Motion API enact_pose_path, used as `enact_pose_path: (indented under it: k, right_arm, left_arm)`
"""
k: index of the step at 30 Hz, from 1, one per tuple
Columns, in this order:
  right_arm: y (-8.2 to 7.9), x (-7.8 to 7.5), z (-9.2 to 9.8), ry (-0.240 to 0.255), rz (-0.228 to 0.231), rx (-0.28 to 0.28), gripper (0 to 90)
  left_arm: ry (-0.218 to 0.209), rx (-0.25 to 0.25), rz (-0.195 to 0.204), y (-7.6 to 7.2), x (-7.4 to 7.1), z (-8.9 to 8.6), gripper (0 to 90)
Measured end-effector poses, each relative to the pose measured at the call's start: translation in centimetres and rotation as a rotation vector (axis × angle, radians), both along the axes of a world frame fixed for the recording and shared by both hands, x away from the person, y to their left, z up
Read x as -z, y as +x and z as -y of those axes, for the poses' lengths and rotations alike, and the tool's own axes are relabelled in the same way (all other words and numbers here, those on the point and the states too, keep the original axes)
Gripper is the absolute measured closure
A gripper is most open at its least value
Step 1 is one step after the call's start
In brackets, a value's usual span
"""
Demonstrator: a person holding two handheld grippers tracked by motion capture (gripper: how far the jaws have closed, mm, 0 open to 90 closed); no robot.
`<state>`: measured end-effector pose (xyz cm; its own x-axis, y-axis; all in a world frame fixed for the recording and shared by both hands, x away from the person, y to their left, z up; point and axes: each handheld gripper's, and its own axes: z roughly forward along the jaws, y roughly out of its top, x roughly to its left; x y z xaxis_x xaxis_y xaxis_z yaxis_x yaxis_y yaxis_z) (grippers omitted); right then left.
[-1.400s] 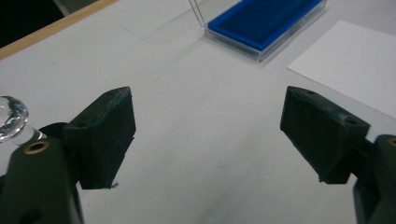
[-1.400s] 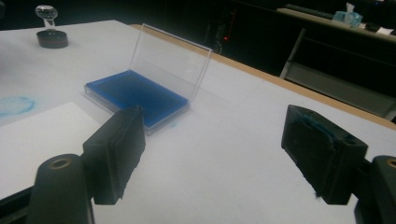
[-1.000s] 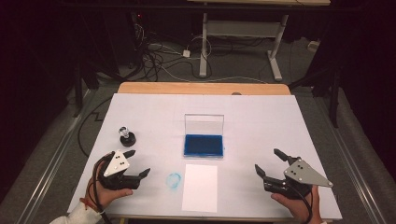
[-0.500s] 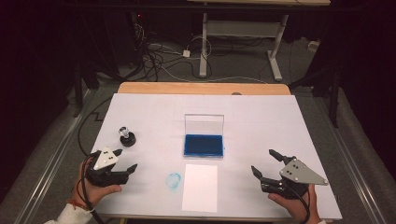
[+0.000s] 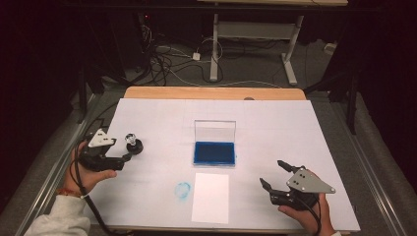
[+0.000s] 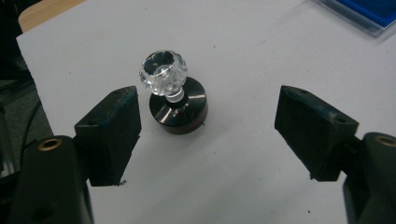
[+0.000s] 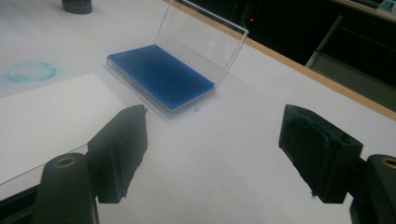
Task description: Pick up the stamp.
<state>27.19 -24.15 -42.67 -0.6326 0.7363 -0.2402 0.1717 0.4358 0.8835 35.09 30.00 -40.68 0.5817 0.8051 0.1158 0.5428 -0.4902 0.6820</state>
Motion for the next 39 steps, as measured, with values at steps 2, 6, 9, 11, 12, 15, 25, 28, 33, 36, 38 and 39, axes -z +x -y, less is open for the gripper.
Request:
enact_pose_path:
  k: [2,6,9,11,12,15,25,28,33,36,38,39]
  right_arm:
    - [0.0,0.0,0.0,0.000,-0.002,0.001,24.2]
    - [0.0,0.1,0.2,-0.008,-0.006,0.003,24.3]
    - [-0.2,0.1,0.3,-0.007,0.020,0.013,25.3]
    - [-0.1,0.1,0.3,-0.010,0.018,0.013,25.0]
    - [-0.1,0.1,0.3,-0.011,0.012,0.014,25.0]
    - [0.0,0.3,0.2,-0.025,0.006,0.018,25.0]
    - [-0.1,0.3,-0.1,-0.039,0.015,0.023,25.4]
    - [-0.1,0.3,-0.2,-0.041,0.017,0.021,25.4]
    - [0.0,0.4,-0.2,-0.048,0.014,0.022,25.6]
    - [0.0,0.4,-0.2,-0.049,0.011,0.022,25.7]
    - [0.0,0.5,-0.2,-0.053,0.008,0.023,25.7]
    - [0.0,0.5,-0.3,-0.054,0.008,0.023,25.7]
  left_arm:
    - [0.013,0.003,-0.024,0.9,0.1,0.3,22.2]
    - [0.042,-0.008,-0.050,2.6,0.5,0.6,22.2]
    - [0.017,0.001,-0.079,3.8,1.0,0.7,22.2]
    - [0.044,-0.006,-0.089,4.6,1.3,0.9,22.2]
    - [0.051,-0.007,-0.096,5.0,1.5,1.0,22.3]
    - [0.052,-0.020,-0.102,5.9,1.9,0.9,25.3]
    - [0.003,0.006,-0.122,7.1,2.5,0.4,36.5]
    - [-0.008,0.008,-0.118,7.1,2.2,0.2,39.5]
    - [0.008,0.010,-0.129,7.1,2.2,0.2,45.2]
    - [0.002,0.015,-0.128,7.1,2.1,0.2,47.2]
    - [0.014,0.011,-0.135,7.1,2.1,0.3,47.4]
    - [0.020,0.008,-0.135,7.2,2.2,0.3,47.5]
